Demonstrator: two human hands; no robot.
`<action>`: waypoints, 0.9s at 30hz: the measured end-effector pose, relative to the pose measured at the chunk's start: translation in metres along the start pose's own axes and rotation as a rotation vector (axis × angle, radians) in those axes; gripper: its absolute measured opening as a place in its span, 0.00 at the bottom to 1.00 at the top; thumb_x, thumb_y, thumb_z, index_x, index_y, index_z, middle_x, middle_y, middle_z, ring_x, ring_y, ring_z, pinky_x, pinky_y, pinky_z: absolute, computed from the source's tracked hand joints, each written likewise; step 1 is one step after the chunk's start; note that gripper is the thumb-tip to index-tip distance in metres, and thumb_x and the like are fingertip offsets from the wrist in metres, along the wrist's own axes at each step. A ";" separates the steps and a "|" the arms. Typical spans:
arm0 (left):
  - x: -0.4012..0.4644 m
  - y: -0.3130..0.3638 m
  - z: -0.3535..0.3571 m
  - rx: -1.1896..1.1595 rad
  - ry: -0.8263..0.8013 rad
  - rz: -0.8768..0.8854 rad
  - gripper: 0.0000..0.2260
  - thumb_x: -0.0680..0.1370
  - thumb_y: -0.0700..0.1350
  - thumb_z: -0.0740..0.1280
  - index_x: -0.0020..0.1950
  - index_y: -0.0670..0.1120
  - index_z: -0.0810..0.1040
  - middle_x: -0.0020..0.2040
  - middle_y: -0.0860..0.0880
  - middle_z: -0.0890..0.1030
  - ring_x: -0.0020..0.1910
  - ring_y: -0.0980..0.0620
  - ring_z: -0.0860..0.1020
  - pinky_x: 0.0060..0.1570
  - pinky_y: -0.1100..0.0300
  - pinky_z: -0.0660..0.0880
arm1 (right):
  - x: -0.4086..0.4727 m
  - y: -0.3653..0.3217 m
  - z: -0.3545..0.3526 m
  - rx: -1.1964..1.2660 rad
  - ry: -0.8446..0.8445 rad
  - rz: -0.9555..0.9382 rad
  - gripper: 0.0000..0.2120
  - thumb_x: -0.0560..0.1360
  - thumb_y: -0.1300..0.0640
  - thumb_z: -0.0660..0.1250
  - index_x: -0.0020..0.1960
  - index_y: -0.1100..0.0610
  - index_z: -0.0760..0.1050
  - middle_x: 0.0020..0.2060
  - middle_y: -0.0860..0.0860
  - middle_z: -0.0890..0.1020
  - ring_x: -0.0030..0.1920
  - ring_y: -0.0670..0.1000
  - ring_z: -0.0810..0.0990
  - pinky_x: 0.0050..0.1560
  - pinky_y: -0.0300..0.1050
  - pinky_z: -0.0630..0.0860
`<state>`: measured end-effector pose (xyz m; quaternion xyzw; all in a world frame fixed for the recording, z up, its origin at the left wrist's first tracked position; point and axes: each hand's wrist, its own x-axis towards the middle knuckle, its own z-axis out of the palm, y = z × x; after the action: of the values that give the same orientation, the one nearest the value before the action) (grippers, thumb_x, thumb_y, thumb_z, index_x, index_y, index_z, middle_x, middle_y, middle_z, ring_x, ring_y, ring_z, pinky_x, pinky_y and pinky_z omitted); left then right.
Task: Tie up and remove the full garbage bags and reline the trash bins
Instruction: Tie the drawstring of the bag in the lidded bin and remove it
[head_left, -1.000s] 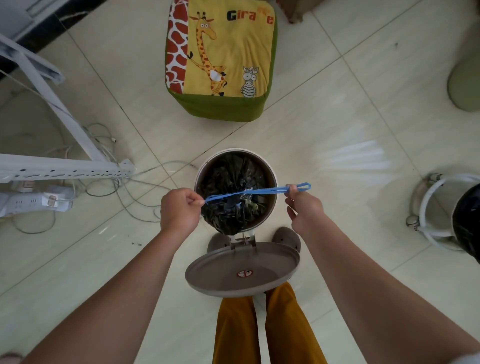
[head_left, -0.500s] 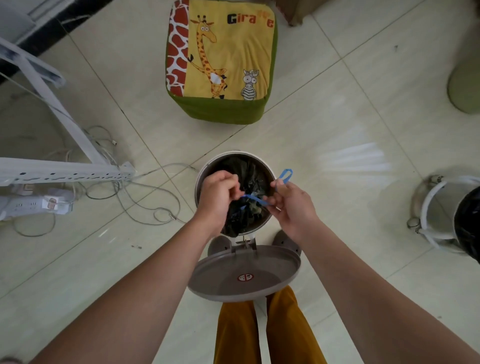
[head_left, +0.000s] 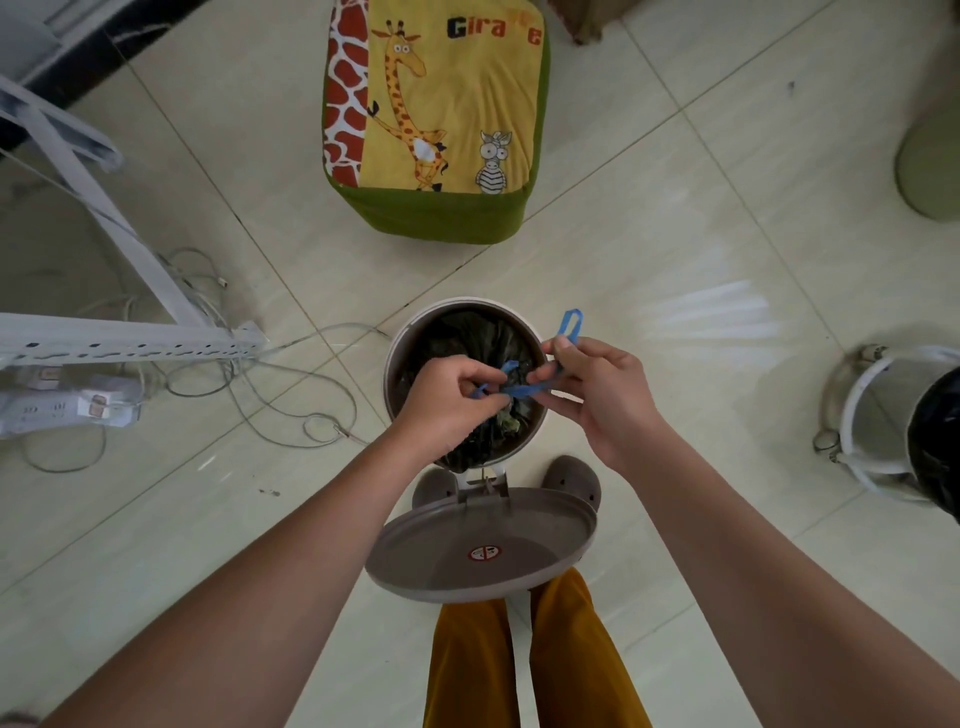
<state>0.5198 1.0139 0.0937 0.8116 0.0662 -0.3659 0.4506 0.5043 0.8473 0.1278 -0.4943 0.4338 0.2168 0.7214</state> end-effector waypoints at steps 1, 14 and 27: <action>0.001 0.001 0.001 0.043 -0.005 0.040 0.08 0.72 0.40 0.75 0.50 0.47 0.84 0.44 0.50 0.81 0.41 0.55 0.78 0.46 0.61 0.76 | -0.001 -0.003 0.005 0.016 -0.025 -0.008 0.09 0.81 0.59 0.62 0.48 0.61 0.79 0.34 0.55 0.82 0.40 0.53 0.84 0.39 0.43 0.81; 0.004 -0.003 0.006 0.022 0.119 0.021 0.06 0.78 0.40 0.67 0.45 0.51 0.80 0.40 0.61 0.78 0.40 0.66 0.76 0.39 0.77 0.69 | 0.026 0.012 0.016 -0.638 -0.121 -0.153 0.16 0.79 0.67 0.62 0.65 0.58 0.77 0.58 0.53 0.81 0.49 0.44 0.78 0.48 0.29 0.74; 0.005 -0.007 0.004 -0.210 0.181 -0.185 0.11 0.80 0.39 0.64 0.42 0.51 0.80 0.42 0.53 0.82 0.38 0.59 0.82 0.40 0.69 0.71 | 0.036 0.039 0.012 -1.162 -0.077 -0.350 0.05 0.75 0.63 0.68 0.47 0.59 0.82 0.41 0.52 0.81 0.39 0.47 0.75 0.38 0.33 0.70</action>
<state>0.5180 1.0138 0.0843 0.7802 0.2187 -0.3224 0.4894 0.4998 0.8705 0.0784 -0.8630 0.1304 0.3141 0.3736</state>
